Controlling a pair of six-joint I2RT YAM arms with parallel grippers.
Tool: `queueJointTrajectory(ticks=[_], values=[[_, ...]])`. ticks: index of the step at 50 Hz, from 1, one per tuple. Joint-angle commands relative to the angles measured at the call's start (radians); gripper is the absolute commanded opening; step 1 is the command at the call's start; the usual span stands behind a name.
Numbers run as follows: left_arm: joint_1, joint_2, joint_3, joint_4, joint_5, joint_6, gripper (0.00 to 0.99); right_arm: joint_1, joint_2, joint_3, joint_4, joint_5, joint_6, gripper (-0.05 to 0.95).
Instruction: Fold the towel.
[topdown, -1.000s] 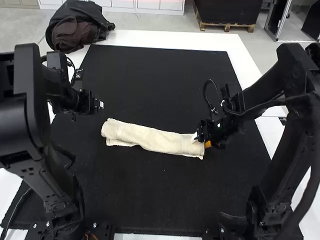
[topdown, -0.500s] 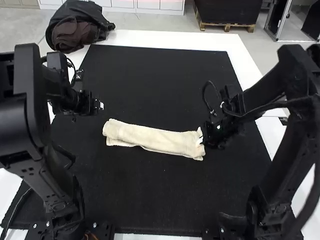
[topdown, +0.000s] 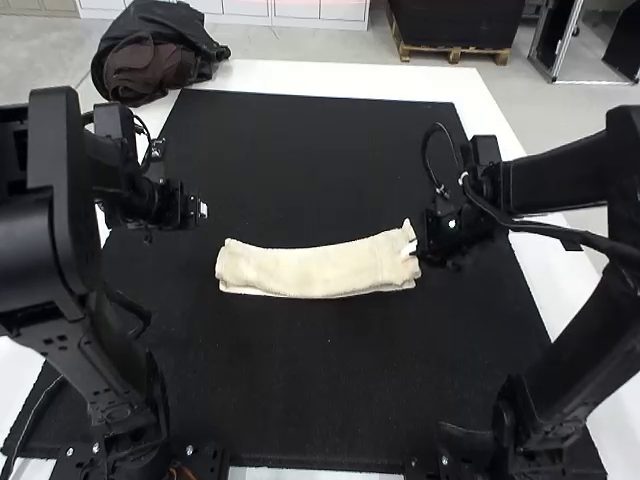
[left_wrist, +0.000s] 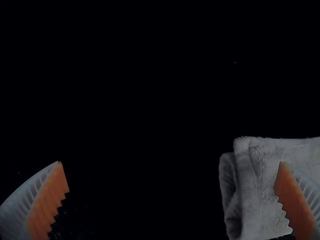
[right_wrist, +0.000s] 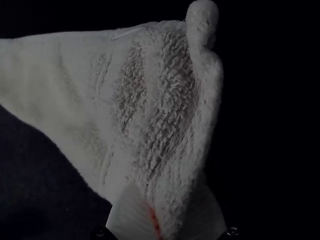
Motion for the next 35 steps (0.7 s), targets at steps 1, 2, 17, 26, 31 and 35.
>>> queueJointTrajectory(ticks=[1,2,17,26,31,35], values=[[-0.008,-0.031,0.000,0.008,0.000,-0.007,0.967,0.045,-0.020,0.050,-0.003,-0.042,0.037,-0.02],[-0.008,-0.029,0.000,0.008,-0.005,-0.007,0.967,0.052,-0.020,0.055,-0.004,-0.044,0.040,-0.02],[-0.008,-0.035,-0.014,0.011,-0.005,-0.018,0.967,0.229,-0.008,0.109,0.028,-0.070,0.146,-0.02],[-0.008,-0.046,-0.015,0.025,-0.023,-0.025,0.967,0.350,0.035,0.124,0.122,-0.061,0.215,-0.02],[-0.003,-0.052,-0.023,0.037,-0.029,-0.033,0.967,0.388,0.072,0.146,0.161,-0.059,0.244,-0.02],[-0.001,-0.063,-0.032,0.036,-0.031,-0.033,0.967,0.416,0.112,0.170,0.187,-0.058,0.255,-0.02]])
